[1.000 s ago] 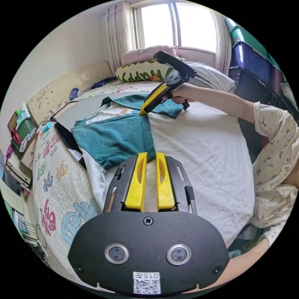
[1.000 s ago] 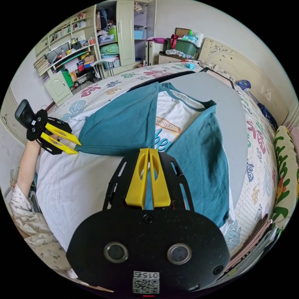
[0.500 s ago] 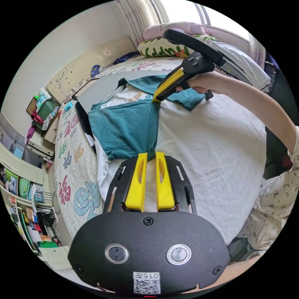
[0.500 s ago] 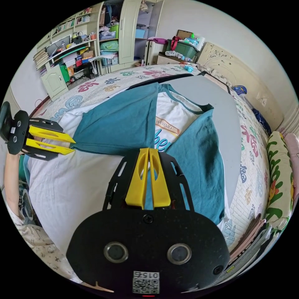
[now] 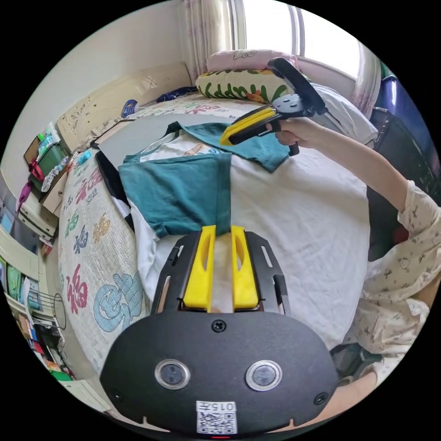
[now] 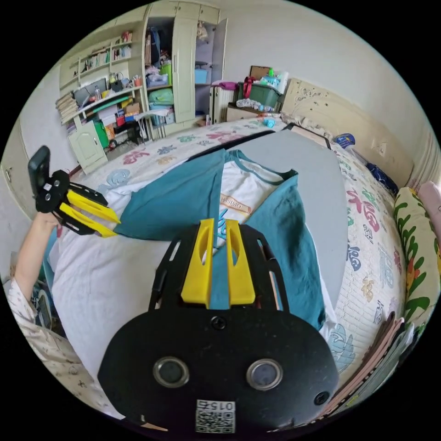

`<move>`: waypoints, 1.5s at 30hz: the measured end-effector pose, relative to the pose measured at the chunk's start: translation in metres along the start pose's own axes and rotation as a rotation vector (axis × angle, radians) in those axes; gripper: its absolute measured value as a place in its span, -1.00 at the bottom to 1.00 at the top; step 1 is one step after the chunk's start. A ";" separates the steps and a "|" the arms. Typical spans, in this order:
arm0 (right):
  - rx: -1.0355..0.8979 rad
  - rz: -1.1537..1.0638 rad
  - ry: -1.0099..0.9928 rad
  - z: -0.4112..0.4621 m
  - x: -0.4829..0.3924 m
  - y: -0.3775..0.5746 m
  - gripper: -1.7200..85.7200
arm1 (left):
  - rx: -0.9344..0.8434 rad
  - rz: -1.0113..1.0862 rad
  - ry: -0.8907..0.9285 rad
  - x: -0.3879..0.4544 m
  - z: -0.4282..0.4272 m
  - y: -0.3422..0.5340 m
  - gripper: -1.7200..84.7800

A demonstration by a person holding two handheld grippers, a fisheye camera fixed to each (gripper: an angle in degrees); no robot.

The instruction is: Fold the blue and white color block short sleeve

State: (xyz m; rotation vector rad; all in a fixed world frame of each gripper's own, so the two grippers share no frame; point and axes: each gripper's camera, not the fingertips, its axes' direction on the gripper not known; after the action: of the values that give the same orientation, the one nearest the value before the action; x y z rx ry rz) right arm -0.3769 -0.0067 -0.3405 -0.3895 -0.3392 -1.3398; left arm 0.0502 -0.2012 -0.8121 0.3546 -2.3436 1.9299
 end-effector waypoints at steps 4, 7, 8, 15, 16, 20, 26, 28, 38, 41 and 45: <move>0.193 0.124 -0.089 -0.079 0.063 0.002 -0.81 | 0.341 -0.099 -0.061 -0.055 -0.085 0.046 -0.77; 0.184 0.167 -0.018 -0.096 0.100 -0.002 -0.79 | 0.418 -0.242 -0.129 -0.128 -0.103 0.057 -0.75; 0.164 0.188 0.016 -0.094 0.112 -0.006 -0.78 | 0.396 -0.304 -0.146 -0.162 -0.096 0.054 -0.73; 0.035 0.246 -0.015 -0.020 0.143 -0.056 -0.71 | 0.278 -0.501 -0.089 -0.296 0.004 0.011 -0.64; -0.005 0.250 -0.013 -0.002 0.141 -0.071 -0.70 | 0.253 -0.506 -0.081 -0.308 0.024 -0.001 -0.64; -0.113 0.226 0.013 0.058 0.121 -0.121 -0.66 | 0.189 -0.498 -0.076 -0.330 0.074 -0.049 -0.65; -0.291 0.231 0.083 0.117 0.121 -0.146 -0.83 | 0.067 -0.505 -0.143 -0.346 0.116 -0.100 -0.65; -0.329 0.210 0.145 0.118 0.127 -0.144 -0.94 | 0.037 -0.488 -0.137 -0.347 0.121 -0.111 -0.67; -0.189 0.187 0.207 0.065 0.114 -0.108 -0.98 | 0.075 -0.449 -0.144 -0.321 0.055 -0.161 -0.90; -0.113 0.140 0.214 0.020 0.096 -0.086 -0.98 | 0.111 -0.421 -0.169 -0.293 0.010 -0.172 -0.94; -0.020 0.136 0.165 -0.051 0.085 -0.050 -0.98 | 0.186 -0.380 -0.217 -0.249 -0.057 -0.186 -0.95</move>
State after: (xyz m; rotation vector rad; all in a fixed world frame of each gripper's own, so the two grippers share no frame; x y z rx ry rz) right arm -0.4085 -0.1131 -0.3431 -0.3106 -0.1589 -1.2334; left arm 0.3304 -0.1481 -0.6750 0.9905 -2.0166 1.9990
